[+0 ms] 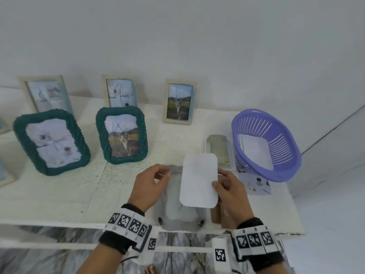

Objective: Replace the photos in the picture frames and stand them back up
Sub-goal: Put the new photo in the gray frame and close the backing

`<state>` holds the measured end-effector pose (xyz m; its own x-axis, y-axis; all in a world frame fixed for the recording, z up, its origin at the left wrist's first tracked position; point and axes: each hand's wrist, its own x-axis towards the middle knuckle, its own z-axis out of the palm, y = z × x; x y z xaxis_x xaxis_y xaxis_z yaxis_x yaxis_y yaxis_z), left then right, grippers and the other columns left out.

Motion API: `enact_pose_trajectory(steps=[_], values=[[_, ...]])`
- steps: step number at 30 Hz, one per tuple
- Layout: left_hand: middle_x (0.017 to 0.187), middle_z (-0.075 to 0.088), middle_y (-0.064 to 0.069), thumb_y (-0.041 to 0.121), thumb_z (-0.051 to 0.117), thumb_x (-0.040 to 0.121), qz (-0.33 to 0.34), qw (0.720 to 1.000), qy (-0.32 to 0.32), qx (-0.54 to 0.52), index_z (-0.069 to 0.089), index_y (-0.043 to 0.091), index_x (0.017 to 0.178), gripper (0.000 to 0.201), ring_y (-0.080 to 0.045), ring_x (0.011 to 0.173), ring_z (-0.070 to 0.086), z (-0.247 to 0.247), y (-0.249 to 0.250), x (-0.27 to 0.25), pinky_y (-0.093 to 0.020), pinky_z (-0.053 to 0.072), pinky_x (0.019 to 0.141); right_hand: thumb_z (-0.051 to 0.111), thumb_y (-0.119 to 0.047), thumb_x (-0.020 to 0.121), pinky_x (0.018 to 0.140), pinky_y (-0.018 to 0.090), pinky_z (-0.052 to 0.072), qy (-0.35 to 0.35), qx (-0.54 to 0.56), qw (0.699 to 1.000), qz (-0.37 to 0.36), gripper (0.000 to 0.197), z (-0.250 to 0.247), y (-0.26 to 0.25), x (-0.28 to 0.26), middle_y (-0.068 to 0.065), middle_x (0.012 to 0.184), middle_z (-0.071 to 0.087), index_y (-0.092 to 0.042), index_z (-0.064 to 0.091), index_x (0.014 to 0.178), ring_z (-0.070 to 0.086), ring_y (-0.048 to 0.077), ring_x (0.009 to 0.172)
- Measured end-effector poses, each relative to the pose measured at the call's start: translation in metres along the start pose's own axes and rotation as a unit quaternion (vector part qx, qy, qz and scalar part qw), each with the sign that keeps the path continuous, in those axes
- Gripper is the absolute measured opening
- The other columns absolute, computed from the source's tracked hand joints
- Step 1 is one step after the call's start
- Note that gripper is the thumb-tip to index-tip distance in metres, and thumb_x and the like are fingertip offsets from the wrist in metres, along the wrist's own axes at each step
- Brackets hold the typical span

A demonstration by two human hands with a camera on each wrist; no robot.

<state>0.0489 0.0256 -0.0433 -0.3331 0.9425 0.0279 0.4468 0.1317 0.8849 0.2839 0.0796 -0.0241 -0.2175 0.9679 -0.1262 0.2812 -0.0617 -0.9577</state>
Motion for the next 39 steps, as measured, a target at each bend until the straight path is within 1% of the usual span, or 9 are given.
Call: enact_pose_trajectory(steps=[4,6,9,11,15,18,20,32,39], values=[[0.104,0.061,0.006,0.019,0.064,0.092,0.008,0.995,-0.007,0.097,0.065,0.022,0.114,0.023,-0.006,0.089,0.059,-0.005,-0.035,-0.01,-0.03,0.051,0.085,0.055,-0.002,0.092,0.076,0.023,0.055,-0.012,-0.036,0.999,0.023,0.031,0.005,0.012,-0.005,-0.002,0.105,0.068,-0.019,0.058,0.119,0.065,0.009,0.094],[0.104,0.059,0.004,0.024,0.064,0.091,0.02,0.994,-0.032,0.1,0.063,0.019,0.12,0.029,-0.006,0.089,0.058,-0.004,-0.045,-0.016,-0.028,0.05,0.087,0.055,-0.005,0.093,0.078,0.03,0.056,-0.027,-0.053,0.998,0.032,0.032,0.012,0.018,-0.005,0.001,0.102,0.07,-0.019,0.058,0.122,0.067,0.014,0.091],[0.102,0.058,0.005,0.05,0.052,0.084,0.047,0.994,-0.054,0.085,0.061,0.018,0.125,0.053,-0.007,0.092,0.058,0.0,-0.053,-0.023,-0.025,0.048,0.087,0.058,-0.01,0.092,0.065,0.013,0.048,-0.031,-0.133,0.99,0.026,0.031,0.024,0.022,-0.006,0.002,0.079,0.066,-0.018,0.058,0.122,0.061,0.011,0.071],[0.103,0.058,0.006,0.056,0.044,0.081,0.058,0.994,-0.051,0.078,0.06,0.019,0.127,0.061,-0.007,0.095,0.057,0.002,-0.059,-0.026,-0.024,0.047,0.087,0.06,-0.015,0.091,0.059,0.009,0.041,-0.024,-0.196,0.98,0.014,0.036,0.033,0.021,-0.008,-0.003,0.071,0.058,-0.019,0.057,0.127,0.055,0.004,0.066],[0.108,0.056,0.008,0.052,0.045,0.085,0.09,0.992,-0.038,0.083,0.058,0.019,0.132,0.058,-0.006,0.099,0.054,0.005,-0.066,-0.031,-0.022,0.044,0.089,0.059,-0.025,0.092,0.06,0.013,0.038,-0.018,-0.29,0.957,-0.004,0.037,0.045,0.019,-0.014,-0.01,0.074,0.055,-0.018,0.054,0.129,0.053,0.004,0.069],[0.108,0.055,0.01,0.05,0.049,0.087,0.111,0.988,-0.026,0.102,0.059,0.019,0.129,0.053,-0.006,0.098,0.052,0.007,-0.069,-0.032,-0.024,0.044,0.086,0.056,-0.035,0.093,0.075,0.029,0.048,-0.017,-0.356,0.934,-0.018,0.044,0.051,0.017,-0.019,-0.001,0.095,0.065,-0.019,0.05,0.134,0.061,0.017,0.086],[0.108,0.053,0.012,0.049,0.051,0.087,0.12,0.986,-0.023,0.109,0.061,0.022,0.127,0.049,-0.005,0.098,0.051,0.009,-0.071,-0.032,-0.023,0.043,0.086,0.054,-0.037,0.093,0.078,0.032,0.049,-0.02,-0.379,0.925,-0.022,0.043,0.053,0.017,-0.019,0.001,0.103,0.065,-0.019,0.049,0.133,0.061,0.019,0.09],[0.109,0.051,0.012,0.05,0.05,0.087,0.134,0.983,-0.008,0.129,0.063,0.023,0.126,0.049,-0.002,0.1,0.047,0.013,-0.075,-0.031,-0.014,0.035,0.088,0.053,-0.039,0.094,0.077,0.029,0.047,-0.035,-0.395,0.917,-0.029,0.038,0.054,0.023,-0.015,-0.008,0.091,0.047,-0.021,0.055,0.128,0.049,0.011,0.081],[0.109,0.052,0.012,0.051,0.048,0.088,0.133,0.983,-0.001,0.127,0.063,0.022,0.125,0.049,-0.003,0.099,0.048,0.013,-0.075,-0.031,-0.015,0.036,0.087,0.056,-0.036,0.094,0.075,0.028,0.045,-0.025,-0.361,0.93,-0.058,0.036,0.049,0.021,-0.017,-0.004,0.089,0.054,-0.017,0.058,0.125,0.051,0.014,0.079]])
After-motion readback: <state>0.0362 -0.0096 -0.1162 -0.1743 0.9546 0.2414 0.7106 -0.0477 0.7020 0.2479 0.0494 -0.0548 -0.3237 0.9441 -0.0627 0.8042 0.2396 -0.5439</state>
